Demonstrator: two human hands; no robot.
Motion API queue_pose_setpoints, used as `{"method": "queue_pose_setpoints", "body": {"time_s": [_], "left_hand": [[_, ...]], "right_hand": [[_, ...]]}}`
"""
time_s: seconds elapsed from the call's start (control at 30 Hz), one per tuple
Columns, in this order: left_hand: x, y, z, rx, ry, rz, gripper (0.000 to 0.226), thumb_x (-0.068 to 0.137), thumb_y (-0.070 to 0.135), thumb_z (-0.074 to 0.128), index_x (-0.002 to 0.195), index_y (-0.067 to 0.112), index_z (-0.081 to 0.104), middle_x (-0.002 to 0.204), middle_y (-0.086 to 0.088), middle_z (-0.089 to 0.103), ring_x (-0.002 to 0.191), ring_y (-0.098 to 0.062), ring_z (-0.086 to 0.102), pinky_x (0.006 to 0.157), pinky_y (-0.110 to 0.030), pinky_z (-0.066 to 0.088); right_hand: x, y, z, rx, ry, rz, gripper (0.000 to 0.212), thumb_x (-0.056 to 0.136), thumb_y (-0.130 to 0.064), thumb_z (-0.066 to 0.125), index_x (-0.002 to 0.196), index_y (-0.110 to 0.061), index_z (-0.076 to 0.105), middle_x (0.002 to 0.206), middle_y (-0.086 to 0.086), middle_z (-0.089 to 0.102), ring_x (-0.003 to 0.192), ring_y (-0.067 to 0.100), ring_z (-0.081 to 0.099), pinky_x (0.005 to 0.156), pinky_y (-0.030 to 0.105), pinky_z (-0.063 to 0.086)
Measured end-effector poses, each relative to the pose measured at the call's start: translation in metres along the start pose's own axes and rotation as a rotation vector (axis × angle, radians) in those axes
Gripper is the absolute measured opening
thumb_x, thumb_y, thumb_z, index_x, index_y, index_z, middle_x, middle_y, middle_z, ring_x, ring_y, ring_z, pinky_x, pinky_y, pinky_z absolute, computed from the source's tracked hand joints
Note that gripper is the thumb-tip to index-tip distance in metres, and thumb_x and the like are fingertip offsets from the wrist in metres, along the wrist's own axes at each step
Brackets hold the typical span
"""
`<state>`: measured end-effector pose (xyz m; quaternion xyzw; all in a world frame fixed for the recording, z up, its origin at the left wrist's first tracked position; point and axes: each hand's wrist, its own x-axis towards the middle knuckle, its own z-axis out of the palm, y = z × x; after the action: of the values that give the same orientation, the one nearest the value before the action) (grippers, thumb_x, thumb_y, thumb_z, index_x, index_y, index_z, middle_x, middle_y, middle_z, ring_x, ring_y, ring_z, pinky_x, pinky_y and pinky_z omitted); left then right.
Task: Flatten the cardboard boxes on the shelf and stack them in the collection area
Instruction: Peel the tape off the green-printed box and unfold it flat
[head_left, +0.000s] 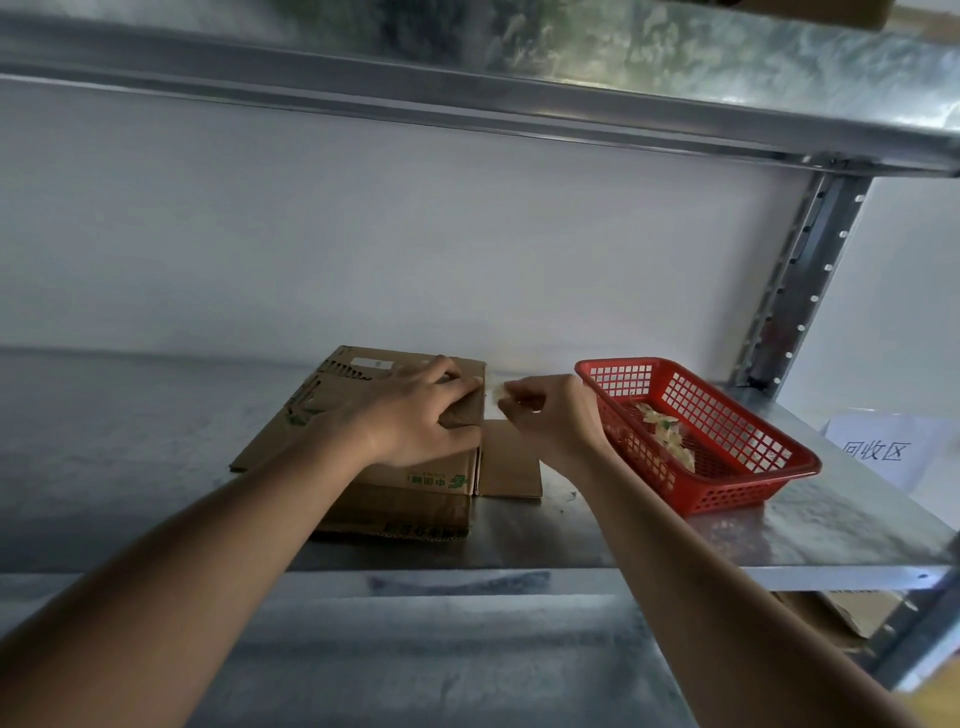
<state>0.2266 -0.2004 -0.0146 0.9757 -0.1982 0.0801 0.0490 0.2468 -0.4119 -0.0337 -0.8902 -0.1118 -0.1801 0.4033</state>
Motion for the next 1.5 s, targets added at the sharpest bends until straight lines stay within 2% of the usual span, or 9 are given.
{"method": "queue_pose_setpoints", "body": {"time_s": [0.17, 0.3, 0.4, 0.6, 0.73, 1.03, 1.27, 1.4, 1.5], "left_hand": [[0.0, -0.001, 0.001, 0.024, 0.017, -0.01, 0.089, 0.08, 0.088, 0.026, 0.156, 0.042, 0.032, 0.149, 0.017, 0.026, 0.133, -0.023, 0.041, 0.087, -0.037, 0.04], [0.001, 0.0, 0.001, 0.036, 0.014, -0.006, 0.086, 0.082, 0.087, 0.025, 0.156, 0.042, 0.031, 0.152, 0.016, 0.026, 0.135, -0.023, 0.04, 0.087, -0.038, 0.043], [0.0, 0.001, -0.001, 0.03, 0.007, -0.009, 0.088, 0.081, 0.088, 0.025, 0.156, 0.041, 0.032, 0.151, 0.016, 0.026, 0.135, -0.022, 0.04, 0.093, -0.042, 0.047], [-0.001, 0.002, -0.002, 0.034, 0.01, -0.012, 0.096, 0.076, 0.09, 0.02, 0.157, 0.039, 0.032, 0.151, 0.016, 0.026, 0.137, -0.023, 0.038, 0.096, -0.044, 0.046], [0.0, 0.005, -0.002, 0.049, 0.019, -0.021, 0.094, 0.077, 0.088, 0.022, 0.157, 0.039, 0.033, 0.15, 0.016, 0.027, 0.135, -0.024, 0.04, 0.095, -0.046, 0.05], [0.002, 0.029, -0.003, 0.023, 0.015, -0.029, 0.091, 0.079, 0.088, 0.025, 0.154, 0.037, 0.037, 0.15, 0.01, 0.035, 0.135, -0.029, 0.043, 0.1, -0.048, 0.048], [0.014, 0.071, -0.001, 0.004, 0.02, -0.047, 0.074, 0.092, 0.079, 0.039, 0.147, 0.03, 0.046, 0.145, 0.002, 0.044, 0.129, -0.032, 0.048, 0.103, -0.046, 0.041], [0.02, 0.104, -0.001, 0.06, 0.011, -0.084, 0.074, 0.093, 0.078, 0.04, 0.147, 0.028, 0.047, 0.147, 0.0, 0.046, 0.127, -0.031, 0.051, 0.101, -0.047, 0.044], [0.024, 0.126, -0.002, 0.097, 0.013, -0.113, 0.073, 0.092, 0.078, 0.04, 0.144, 0.027, 0.05, 0.143, -0.001, 0.049, 0.122, -0.028, 0.054, 0.091, -0.043, 0.047]], "right_hand": [[-0.002, -0.003, 0.006, 0.368, -0.073, 0.109, 0.011, 0.092, -0.011, 0.074, 0.091, -0.018, 0.083, 0.08, 0.004, 0.078, 0.081, 0.027, 0.077, 0.084, 0.045, 0.064], [-0.003, -0.004, 0.007, 0.563, -0.051, 0.188, 0.027, 0.083, -0.018, 0.088, 0.106, -0.016, 0.075, 0.086, 0.008, 0.077, 0.078, 0.025, 0.078, 0.073, 0.035, 0.065], [-0.004, -0.005, 0.012, 0.513, -0.089, 0.18, 0.029, 0.089, -0.022, 0.082, 0.117, -0.02, 0.074, 0.087, 0.004, 0.076, 0.078, 0.021, 0.078, 0.08, 0.039, 0.065], [-0.01, -0.006, 0.016, 0.32, 0.009, 0.142, 0.012, 0.086, -0.041, 0.081, 0.092, -0.031, 0.076, 0.088, -0.01, 0.078, 0.081, 0.011, 0.076, 0.081, 0.048, 0.063], [-0.012, -0.009, 0.016, 0.253, 0.167, 0.139, 0.017, 0.079, -0.03, 0.085, 0.075, -0.024, 0.07, 0.072, -0.011, 0.075, 0.071, 0.009, 0.074, 0.074, 0.045, 0.063], [-0.017, -0.01, 0.0, 0.237, 0.299, 0.096, 0.039, 0.075, -0.034, 0.092, 0.094, -0.025, 0.059, 0.067, -0.009, 0.073, 0.063, 0.004, 0.07, 0.061, 0.023, 0.047], [-0.02, 0.004, -0.04, 0.087, 0.268, 0.069, 0.01, 0.089, -0.027, 0.081, 0.096, -0.019, 0.082, 0.087, -0.008, 0.077, 0.078, 0.001, 0.066, 0.065, 0.006, 0.042], [-0.023, 0.022, -0.071, 0.005, 0.252, 0.07, 0.015, 0.094, -0.011, 0.071, 0.105, -0.01, 0.08, 0.101, 0.006, 0.079, 0.098, 0.022, 0.072, 0.086, 0.032, 0.056], [-0.025, 0.035, -0.096, -0.086, 0.233, 0.064, 0.017, 0.095, -0.007, 0.067, 0.105, -0.012, 0.079, 0.097, 0.008, 0.078, 0.089, 0.024, 0.073, 0.076, 0.041, 0.061]]}}
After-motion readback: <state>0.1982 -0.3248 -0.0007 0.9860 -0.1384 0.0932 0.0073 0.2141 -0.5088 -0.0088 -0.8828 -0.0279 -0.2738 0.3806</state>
